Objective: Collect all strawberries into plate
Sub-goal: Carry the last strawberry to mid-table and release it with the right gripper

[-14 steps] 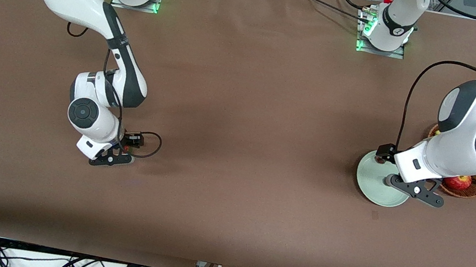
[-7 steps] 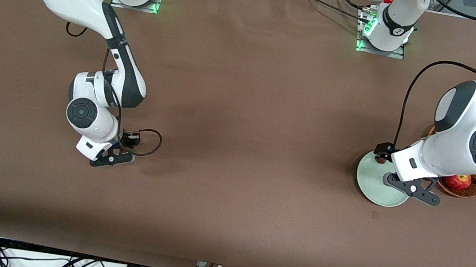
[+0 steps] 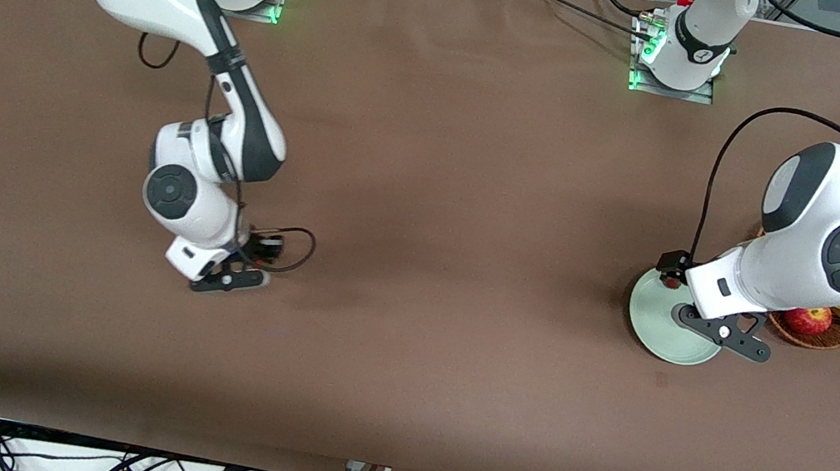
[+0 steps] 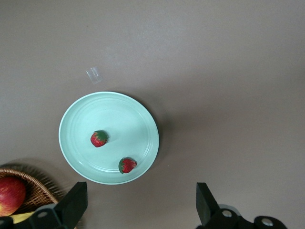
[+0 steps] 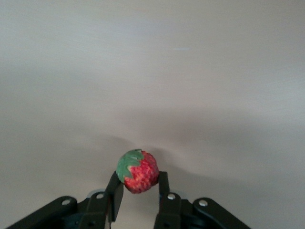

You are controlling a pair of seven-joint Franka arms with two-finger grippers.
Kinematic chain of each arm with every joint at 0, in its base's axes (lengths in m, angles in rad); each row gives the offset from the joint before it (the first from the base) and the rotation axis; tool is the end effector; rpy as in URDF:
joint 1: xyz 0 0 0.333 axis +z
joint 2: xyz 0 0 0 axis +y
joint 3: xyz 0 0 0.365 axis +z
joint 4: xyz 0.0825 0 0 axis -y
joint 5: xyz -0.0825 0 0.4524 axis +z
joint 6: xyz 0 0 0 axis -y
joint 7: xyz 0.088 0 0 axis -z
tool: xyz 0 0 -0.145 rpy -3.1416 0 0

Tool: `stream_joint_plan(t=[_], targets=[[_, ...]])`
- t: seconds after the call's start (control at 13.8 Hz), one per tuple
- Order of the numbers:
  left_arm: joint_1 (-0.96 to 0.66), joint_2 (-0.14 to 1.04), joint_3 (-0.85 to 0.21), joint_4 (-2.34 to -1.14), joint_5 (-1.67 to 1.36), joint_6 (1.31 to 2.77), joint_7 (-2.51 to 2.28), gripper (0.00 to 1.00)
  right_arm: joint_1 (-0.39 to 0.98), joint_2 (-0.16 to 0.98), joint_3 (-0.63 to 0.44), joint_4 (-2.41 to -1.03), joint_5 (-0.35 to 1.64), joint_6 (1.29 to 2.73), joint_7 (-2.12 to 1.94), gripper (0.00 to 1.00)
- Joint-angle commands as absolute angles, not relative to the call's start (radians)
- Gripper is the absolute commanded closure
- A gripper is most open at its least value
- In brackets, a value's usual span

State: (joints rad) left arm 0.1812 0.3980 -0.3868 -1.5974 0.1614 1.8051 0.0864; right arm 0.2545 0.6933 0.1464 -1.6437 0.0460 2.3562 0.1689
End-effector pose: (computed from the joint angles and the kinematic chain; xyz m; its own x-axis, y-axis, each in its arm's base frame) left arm 0.7156 -0.1011 0.3846 0.9350 -0.3176 -0.1580 -0.3199 -0.9474 0.0114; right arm 0.7139 0.2933 0.1685 0.9864 0.1645 -0.0007 0.1631 -0.9783 -0.1280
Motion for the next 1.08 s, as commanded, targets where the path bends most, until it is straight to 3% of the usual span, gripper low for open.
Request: stream_joint_plan(t=[0.0,0.36,0.58,0.65,0.79,0.87,0.94,1.01], targets=[[0.183,0.394,-0.393,-1.598,0.146,1.796,0.077,0.00,0.322,0.716,0.228,-1.579,0.084,2.374,0.470,0.95],[0.161,0.397,-0.394,-1.600,0.146,1.798,0.041,0.00,0.573,0.885,0.239,-1.380,0.084,2.655,1.077,0.94],[0.161,0.399,-0.394,-1.601,0.146,1.798,0.040,0.00,0.690,1.021,0.236,-1.203,0.080,2.730,1.283,0.92],[0.160,0.400,-0.394,-1.600,0.146,1.798,0.038,0.00,0.710,1.054,0.236,-1.171,0.078,2.749,1.313,0.83],[0.160,0.407,-0.394,-1.600,0.146,1.798,0.037,0.00,0.739,1.103,0.236,-1.161,0.078,2.833,1.322,0.76],[0.160,0.407,-0.394,-1.600,0.146,1.798,0.037,0.00,0.752,1.121,0.236,-1.161,0.078,2.873,1.324,0.65],[0.160,0.407,-0.394,-1.600,0.146,1.798,0.037,0.00,0.759,1.127,0.233,-1.161,0.075,2.882,1.322,0.12],[0.160,0.407,-0.394,-1.600,0.146,1.798,0.037,0.00,0.759,1.126,0.233,-1.161,0.074,2.881,1.322,0.00]])
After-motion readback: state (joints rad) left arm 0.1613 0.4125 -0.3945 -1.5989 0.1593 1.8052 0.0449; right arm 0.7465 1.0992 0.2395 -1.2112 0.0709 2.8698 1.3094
